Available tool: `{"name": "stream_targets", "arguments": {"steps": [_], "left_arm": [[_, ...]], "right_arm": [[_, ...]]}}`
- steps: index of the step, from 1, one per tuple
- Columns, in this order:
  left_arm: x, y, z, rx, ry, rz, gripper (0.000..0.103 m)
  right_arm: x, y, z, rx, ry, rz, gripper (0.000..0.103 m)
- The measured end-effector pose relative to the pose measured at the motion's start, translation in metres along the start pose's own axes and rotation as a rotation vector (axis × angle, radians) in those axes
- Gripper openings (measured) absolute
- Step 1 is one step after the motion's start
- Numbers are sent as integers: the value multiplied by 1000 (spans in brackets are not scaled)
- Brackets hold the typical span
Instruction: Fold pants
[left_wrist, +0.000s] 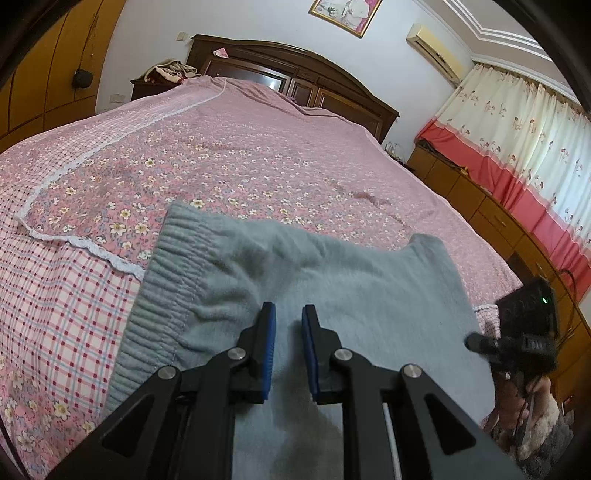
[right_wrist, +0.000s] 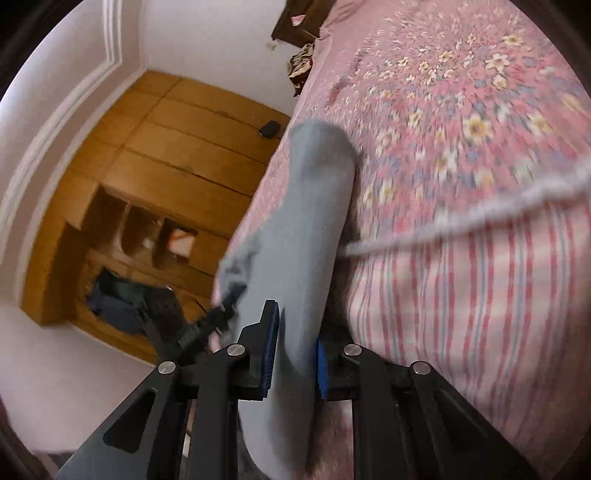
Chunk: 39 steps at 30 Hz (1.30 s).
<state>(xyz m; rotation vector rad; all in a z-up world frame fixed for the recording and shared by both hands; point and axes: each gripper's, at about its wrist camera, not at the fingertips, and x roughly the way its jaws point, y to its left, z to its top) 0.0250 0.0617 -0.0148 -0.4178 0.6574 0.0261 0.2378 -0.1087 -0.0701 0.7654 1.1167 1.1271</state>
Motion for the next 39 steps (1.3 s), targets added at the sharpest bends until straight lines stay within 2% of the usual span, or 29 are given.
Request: {"name": "stream_targets", "arguments": {"steps": [4,8,11,14,17,18,20,24,28,32,34,36,39], "left_arm": [[-10,2,-7,-20,-14,-5,15],[-47,4,-32,-65,-81,-39,15],[-75,12,-49,-95,-130,-26,15],[-86,27,-44,-147,-174,-39,15],[-89,48,-43,-232,-172,-52,15],[-89,55,-43,-268,-166,-68,15],[-90,61,-44,-302,-164,-96,15],[-93,56,-44,-264,-163,-73,15],[-91,47,-43,-219,-146,-49,16],[-88,41,-43,-193,-133,-32,16],[-86,37,-42,-195,-138,-31,16],[-85,36,-38,-205,-143,-32,16],[-86,39,-40,-221,-149,-38,16]], "right_arm": [[1,-4,-1,34,-12,38,17],[-7,-10,-6,64,-35,62,15],[-7,-7,-7,77,-43,-8,11],[-10,3,-7,90,-53,-94,10],[-4,29,-7,20,-35,-256,11],[0,39,-7,4,-22,-326,15],[2,43,-5,39,-13,-371,16],[1,39,3,114,-38,-211,11],[-8,36,7,128,-24,-198,10],[-3,68,14,104,-32,-272,10],[4,95,15,90,-50,-352,10],[24,126,14,34,-41,-455,10],[54,167,12,-33,-22,-516,10]]}}
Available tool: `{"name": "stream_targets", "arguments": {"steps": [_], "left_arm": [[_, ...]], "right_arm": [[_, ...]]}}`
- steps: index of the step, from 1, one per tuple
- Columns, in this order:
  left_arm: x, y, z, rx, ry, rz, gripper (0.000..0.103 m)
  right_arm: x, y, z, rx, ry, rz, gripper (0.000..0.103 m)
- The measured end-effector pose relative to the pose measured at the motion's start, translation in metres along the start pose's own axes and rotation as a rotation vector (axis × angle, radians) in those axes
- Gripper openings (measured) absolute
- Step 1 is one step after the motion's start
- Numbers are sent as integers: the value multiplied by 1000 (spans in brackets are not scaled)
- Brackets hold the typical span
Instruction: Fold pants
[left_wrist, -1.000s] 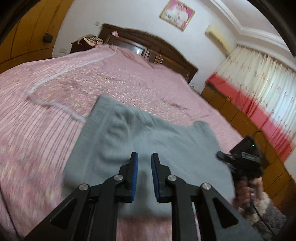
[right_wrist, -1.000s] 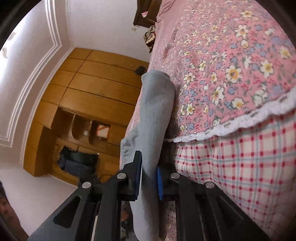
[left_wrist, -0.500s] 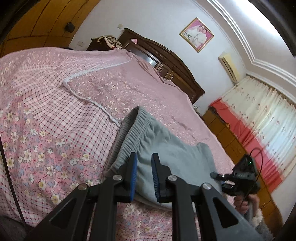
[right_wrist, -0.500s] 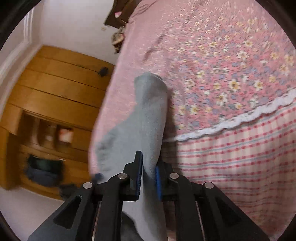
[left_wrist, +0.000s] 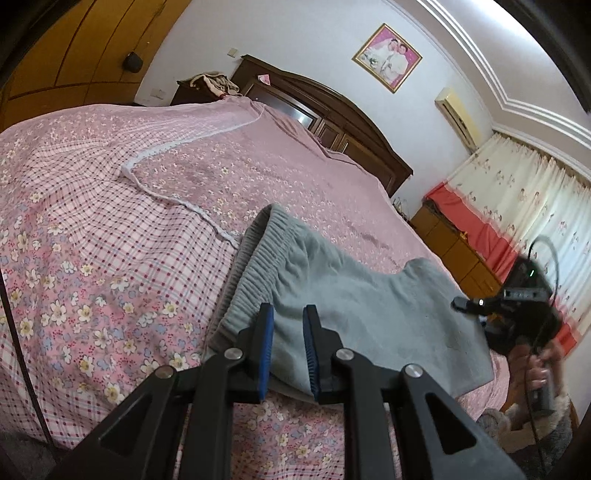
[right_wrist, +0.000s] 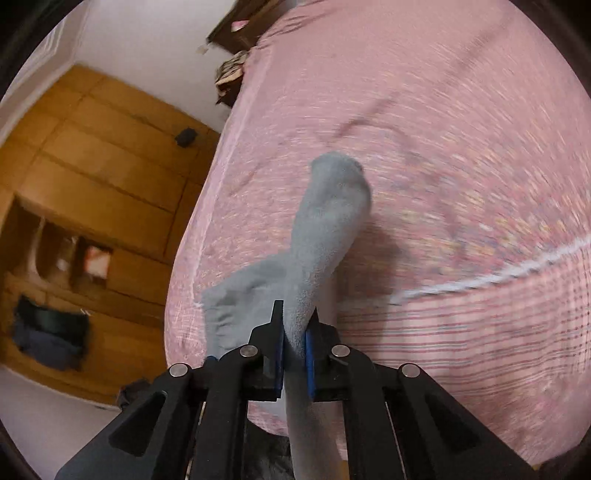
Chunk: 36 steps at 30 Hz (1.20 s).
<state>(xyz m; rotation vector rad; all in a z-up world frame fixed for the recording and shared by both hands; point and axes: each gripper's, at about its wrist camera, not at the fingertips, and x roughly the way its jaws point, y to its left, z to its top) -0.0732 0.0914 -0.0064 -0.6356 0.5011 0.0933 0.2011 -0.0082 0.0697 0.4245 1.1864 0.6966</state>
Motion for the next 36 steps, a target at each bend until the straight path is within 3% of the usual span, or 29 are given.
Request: {"name": "stream_targets", "arguments": {"steps": [4,7,12,17,21,28,30,33,36], "left_arm": [[-7,1,0,10,-17,8,16],[-13,5,0,8,-38,24,18],[-27,31,0,-87,-60,21,18],[-42,66,-1,-217,-84,31,20],[-49,87,-3,-284,-88,49,20],[-49,85,-4,-254,-78,46,20],[-47,80,-6,-246,-73,46,20],[-45,77,-4,-238,-69,50,20],[-43,73,-3,-229,-61,61,20]], "right_arm": [[28,65,4,-89,12,-156,10],[53,89,-7,-114,42,-209,10],[109,126,-23,-225,23,-384,10],[142,143,-39,-263,82,-409,10],[158,157,-47,-303,69,-475,10],[171,184,-56,-363,27,-538,11],[186,191,-58,-405,48,-585,20],[204,196,-63,-438,72,-642,24],[196,203,-66,-447,68,-595,32]]}}
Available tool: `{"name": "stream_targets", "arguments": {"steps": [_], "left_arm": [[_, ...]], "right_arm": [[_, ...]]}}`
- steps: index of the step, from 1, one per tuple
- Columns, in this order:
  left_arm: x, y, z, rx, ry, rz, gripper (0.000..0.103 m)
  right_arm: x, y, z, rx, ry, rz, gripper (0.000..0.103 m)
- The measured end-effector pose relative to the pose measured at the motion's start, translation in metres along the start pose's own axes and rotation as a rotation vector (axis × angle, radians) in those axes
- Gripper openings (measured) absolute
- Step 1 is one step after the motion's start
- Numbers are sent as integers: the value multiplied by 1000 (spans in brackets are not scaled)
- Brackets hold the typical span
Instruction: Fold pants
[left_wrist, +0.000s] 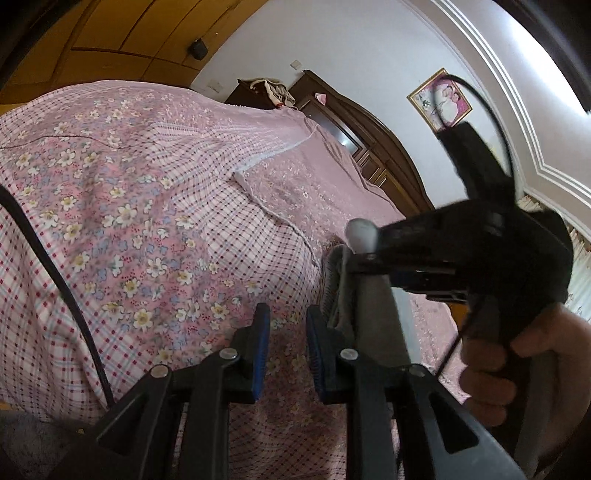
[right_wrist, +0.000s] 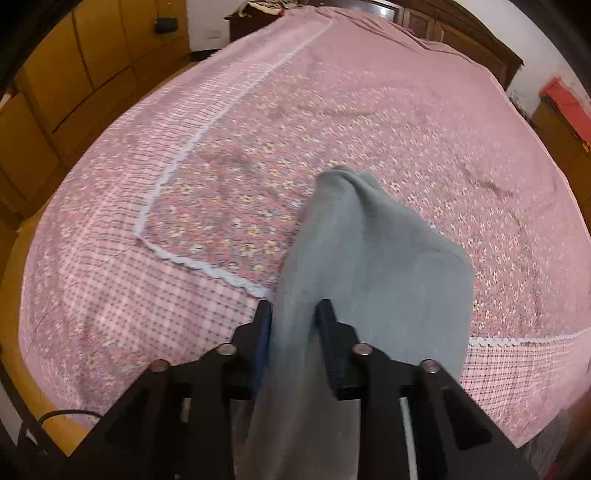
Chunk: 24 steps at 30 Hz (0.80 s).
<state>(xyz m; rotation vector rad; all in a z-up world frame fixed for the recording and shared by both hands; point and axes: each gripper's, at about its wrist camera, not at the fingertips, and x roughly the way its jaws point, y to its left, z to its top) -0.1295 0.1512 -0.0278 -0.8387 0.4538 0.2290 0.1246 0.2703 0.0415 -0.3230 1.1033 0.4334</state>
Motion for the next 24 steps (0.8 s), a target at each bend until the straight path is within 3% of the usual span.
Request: {"name": "stream_targets", "arguments": {"steps": [4,6,10,13,14,15,16,19,22,24], "left_arm": [[4,-1,1,0,1,1,20],[5,-2,1,2,1,2,20],[4,-11,2,40,-6,-1,20],[-11,-30,9,127,-55,-31,20],[-15,-39,12,169,-70,-41,20],[-18,-49,16,219,-83,-35,19],[-20,-60,20,261,-94,-14,17],[-12,-93,28,351,-61,-48,14],[15,-130,22,478,-6,-20,14],[38,-143,17,542,32,11,15]], "right_arm": [[-21,-12,-3,38,-10,134,32],[-38,-24,-8,48,-17,243,32],[-53,-81,-32,72,-55,424,32],[-45,-140,-58,145,-131,464,28],[-37,-154,-63,142,-130,452,21],[-27,-167,-69,148,-122,448,7],[-20,-176,-73,165,-122,461,4],[-7,-182,-82,176,-158,562,4],[-6,-173,-83,135,-230,625,4],[7,-162,-81,98,-225,591,4]]}}
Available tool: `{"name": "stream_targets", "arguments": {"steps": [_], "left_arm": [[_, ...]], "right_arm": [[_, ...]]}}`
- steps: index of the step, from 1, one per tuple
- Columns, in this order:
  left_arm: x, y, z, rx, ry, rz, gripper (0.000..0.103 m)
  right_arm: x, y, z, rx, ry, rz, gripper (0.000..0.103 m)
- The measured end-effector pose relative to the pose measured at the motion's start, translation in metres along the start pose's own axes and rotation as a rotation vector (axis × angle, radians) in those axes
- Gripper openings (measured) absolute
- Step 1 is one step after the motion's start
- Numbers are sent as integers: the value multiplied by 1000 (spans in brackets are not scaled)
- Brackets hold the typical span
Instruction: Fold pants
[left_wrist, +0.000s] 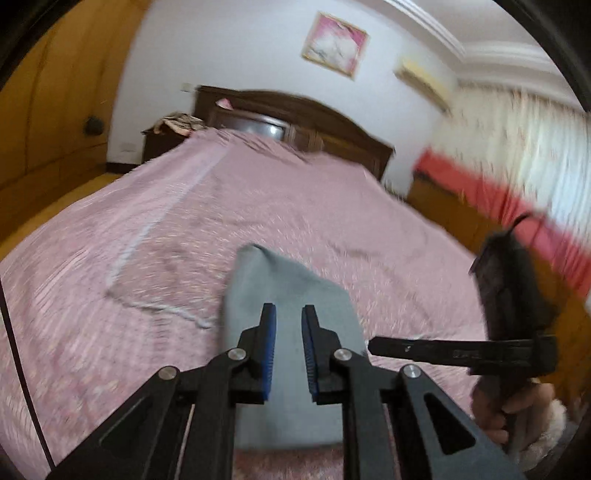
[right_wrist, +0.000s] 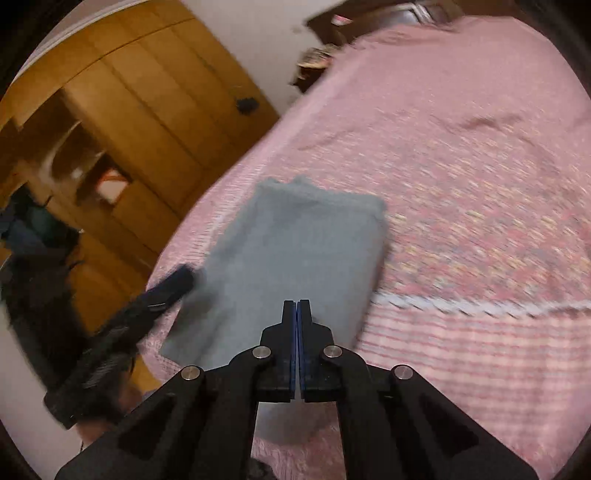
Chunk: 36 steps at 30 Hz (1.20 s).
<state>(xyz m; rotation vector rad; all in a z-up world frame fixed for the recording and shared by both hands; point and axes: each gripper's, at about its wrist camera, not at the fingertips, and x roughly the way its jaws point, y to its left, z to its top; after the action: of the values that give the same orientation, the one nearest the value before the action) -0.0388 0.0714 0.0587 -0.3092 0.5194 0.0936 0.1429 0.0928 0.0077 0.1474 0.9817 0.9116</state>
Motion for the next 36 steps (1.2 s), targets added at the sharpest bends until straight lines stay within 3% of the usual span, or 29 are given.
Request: {"name": "stream_targets", "arguments": {"steps": [2,5,8,10,14,15,16,17,18,20,23,25,27,28,31,32,33,34,36], "left_arm": [[26,-2,-3,33,64,61,15],[48,16,-14,21,128,146,8],[45,43,-26,-79,117,97,5],[37,47,-27,-99,98,73,5],[22,38,-26,-64,51,103,5],[17,34,-27,-52,30,121,8],[12,32,-28,-43,4,140,18],[7,32,-29,-42,-19,173,26],[4,33,-30,-44,-29,190,42],[-1,37,-36,-62,-38,194,52],[5,43,-45,-86,27,166,52],[8,49,-50,-115,49,159,52],[6,56,-51,-154,51,123,52],[5,60,-51,-167,51,106,50],[6,66,-55,-190,80,66,33],[7,66,-56,-191,83,56,29],[7,65,-57,-189,93,53,25],[9,64,-57,-183,102,57,21],[10,61,-60,-168,109,74,21]], "right_arm": [[15,-8,-4,22,34,-6,4],[14,-20,-5,97,1,105,4],[9,-20,5,98,-18,100,7],[10,-5,31,4,-18,29,19],[38,58,105,-315,3,-83,25],[50,71,119,-370,39,-107,25],[70,88,137,-439,114,-121,25],[97,108,156,-508,236,-115,25],[116,117,165,-536,317,-114,25],[153,129,182,-562,493,-148,25],[187,135,180,-631,636,-279,25],[196,137,167,-651,729,-275,24],[199,138,153,-684,778,-269,13],[200,139,147,-733,770,-307,5],[198,131,149,-781,695,-415,1],[195,125,162,-824,564,-594,1],[191,119,175,-808,468,-692,1],[182,112,188,-744,421,-697,1],[156,95,206,-544,423,-512,2]]}}
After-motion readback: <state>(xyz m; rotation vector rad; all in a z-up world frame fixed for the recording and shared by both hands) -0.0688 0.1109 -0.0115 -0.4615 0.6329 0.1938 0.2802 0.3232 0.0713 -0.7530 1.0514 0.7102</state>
